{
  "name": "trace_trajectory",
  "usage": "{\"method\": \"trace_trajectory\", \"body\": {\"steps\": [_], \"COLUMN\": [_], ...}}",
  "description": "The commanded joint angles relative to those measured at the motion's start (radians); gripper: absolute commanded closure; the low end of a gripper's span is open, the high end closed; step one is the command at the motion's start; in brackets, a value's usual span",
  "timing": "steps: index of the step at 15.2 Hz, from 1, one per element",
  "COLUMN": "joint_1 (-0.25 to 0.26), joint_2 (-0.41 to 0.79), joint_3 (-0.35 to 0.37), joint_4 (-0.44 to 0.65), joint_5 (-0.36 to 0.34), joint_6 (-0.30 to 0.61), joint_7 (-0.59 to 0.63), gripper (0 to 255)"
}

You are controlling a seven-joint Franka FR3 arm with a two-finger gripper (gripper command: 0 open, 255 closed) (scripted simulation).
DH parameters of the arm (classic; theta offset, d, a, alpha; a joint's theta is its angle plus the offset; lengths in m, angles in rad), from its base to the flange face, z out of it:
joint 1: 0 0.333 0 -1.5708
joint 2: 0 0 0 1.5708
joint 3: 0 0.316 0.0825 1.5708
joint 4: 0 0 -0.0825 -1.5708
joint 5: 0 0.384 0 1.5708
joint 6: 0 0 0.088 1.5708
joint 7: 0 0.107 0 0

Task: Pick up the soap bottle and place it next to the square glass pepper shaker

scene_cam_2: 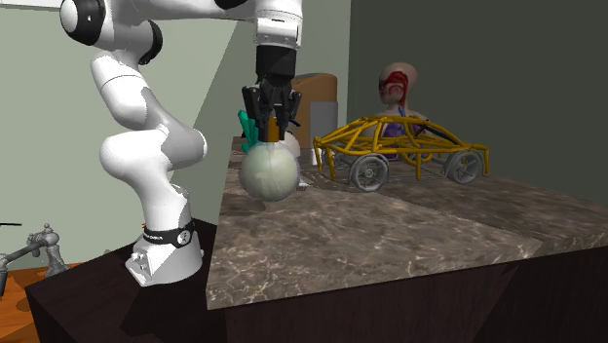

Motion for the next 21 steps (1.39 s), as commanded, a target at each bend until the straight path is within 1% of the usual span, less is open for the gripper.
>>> {"method": "trace_trajectory", "body": {"steps": [1, 21], "joint_1": [-0.001, -0.007], "joint_2": [0.003, 0.078], "joint_3": [-0.002, -0.011], "joint_4": [0.029, 0.357], "joint_5": [-0.001, -0.012], "joint_6": [-0.027, -0.28], "joint_7": [0.0, 0.005], "gripper": [255, 255]}}
